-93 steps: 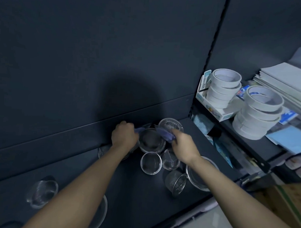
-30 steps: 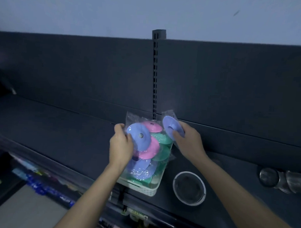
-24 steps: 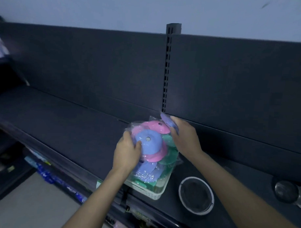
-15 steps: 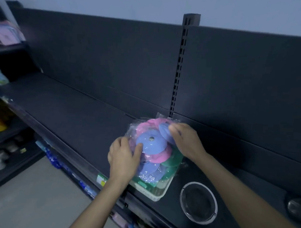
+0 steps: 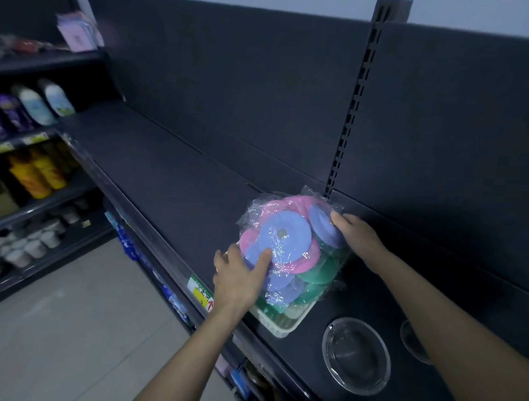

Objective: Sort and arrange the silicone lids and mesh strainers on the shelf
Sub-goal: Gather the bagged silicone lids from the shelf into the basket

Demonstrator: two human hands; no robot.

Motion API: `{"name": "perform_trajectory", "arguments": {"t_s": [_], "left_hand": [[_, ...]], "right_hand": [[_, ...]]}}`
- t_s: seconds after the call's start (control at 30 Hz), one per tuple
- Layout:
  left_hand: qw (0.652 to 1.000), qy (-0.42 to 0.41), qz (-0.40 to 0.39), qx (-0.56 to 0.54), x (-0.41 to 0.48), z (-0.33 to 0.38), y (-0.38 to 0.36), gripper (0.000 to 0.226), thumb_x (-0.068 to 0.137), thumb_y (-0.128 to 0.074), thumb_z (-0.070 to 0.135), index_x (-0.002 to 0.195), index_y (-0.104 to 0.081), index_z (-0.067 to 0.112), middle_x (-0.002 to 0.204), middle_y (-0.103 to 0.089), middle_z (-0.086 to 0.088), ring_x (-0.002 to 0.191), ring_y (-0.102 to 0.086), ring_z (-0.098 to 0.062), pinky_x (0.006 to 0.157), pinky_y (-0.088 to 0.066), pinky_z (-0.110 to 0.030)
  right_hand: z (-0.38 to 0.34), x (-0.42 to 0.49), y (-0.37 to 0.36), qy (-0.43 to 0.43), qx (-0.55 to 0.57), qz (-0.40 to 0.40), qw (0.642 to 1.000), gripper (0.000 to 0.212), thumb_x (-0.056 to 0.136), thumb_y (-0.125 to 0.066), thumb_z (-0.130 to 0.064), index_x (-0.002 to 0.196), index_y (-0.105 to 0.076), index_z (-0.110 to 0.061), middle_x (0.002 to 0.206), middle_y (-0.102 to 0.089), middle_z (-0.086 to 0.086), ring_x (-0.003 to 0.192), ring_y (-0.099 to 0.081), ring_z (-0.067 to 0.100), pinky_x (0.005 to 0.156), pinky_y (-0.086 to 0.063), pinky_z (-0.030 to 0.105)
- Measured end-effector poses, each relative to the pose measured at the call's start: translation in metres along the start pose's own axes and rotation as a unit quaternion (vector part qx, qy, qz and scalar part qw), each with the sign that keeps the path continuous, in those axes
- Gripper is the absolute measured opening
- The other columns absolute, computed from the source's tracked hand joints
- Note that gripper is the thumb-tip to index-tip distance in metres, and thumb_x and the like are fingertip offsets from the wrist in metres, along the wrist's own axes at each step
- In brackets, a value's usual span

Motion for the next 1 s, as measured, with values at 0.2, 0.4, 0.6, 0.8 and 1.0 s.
{"name": "perform_trajectory", "arguments": {"t_s": [0.2,0.4,0.6,0.8,1.0], "left_hand": [[0.999,-0.028,0.021,-0.025,0.014,0.003,0.007,0.078,0.083,-0.052,0.06,0.144,-0.03,0.016,0.157,-0.007,-0.007,0.142,-0.021,-0.025,0.109,-0.028,-0.036],[0.997,-0.073,0.024,-0.023,0.04,0.015,0.024,0.067,0.089,-0.057,0.046,0.143,-0.035,0.014,0.156,-0.012,-0.006,0.139,-0.027,-0.016,0.096,-0.026,-0.024],[0.965,-0.227,0.06,0.113,0.034,0.036,0.027,0.088,0.075,-0.019,0.074,0.144,-0.035,0.022,0.158,-0.018,-0.006,0.146,-0.012,-0.021,0.118,-0.017,-0.045],[0.9,-0.337,-0.068,0.268,0.044,0.043,0.004,0.074,0.083,-0.005,0.062,0.146,-0.031,0.034,0.156,-0.025,0.005,0.145,-0.016,-0.021,0.117,-0.016,-0.043],[0.886,-0.285,-0.081,0.356,0.038,0.037,-0.006,0.049,0.102,-0.021,0.043,0.15,-0.013,0.036,0.16,-0.008,0.007,0.147,-0.004,-0.016,0.117,-0.005,-0.042]], "right_hand": [[0.011,-0.002,0.002,-0.02,-0.012,0.009,1.0,0.044,0.087,-0.049,-0.051,0.105,-0.062,-0.013,0.11,-0.063,0.009,0.1,-0.058,0.027,0.081,-0.042,0.032],[0.031,-0.018,0.003,-0.067,-0.056,0.021,0.996,0.067,0.08,-0.051,-0.065,0.122,-0.053,-0.013,0.122,-0.057,0.016,0.112,-0.053,0.032,0.095,-0.044,0.037],[0.018,-0.028,0.005,-0.008,-0.076,0.039,0.996,0.072,0.072,-0.05,-0.072,0.125,-0.051,-0.025,0.129,-0.051,0.016,0.119,-0.049,0.032,0.102,-0.039,0.038],[0.009,-0.034,-0.017,0.069,-0.175,0.03,0.982,0.084,0.068,-0.029,-0.074,0.143,-0.032,-0.036,0.147,-0.036,0.006,0.132,-0.036,0.031,0.108,-0.033,0.047],[0.011,-0.038,-0.033,0.056,-0.279,0.06,0.957,0.079,0.073,-0.025,-0.073,0.143,-0.023,-0.039,0.15,-0.03,0.002,0.132,-0.031,0.032,0.105,-0.032,0.052]]}}
Point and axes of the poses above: each hand's wrist, its own x-axis towards the middle knuckle, its own y-axis out of the back of the hand, z = x × y, the point moved 2 cm from there along x, towards the middle knuckle
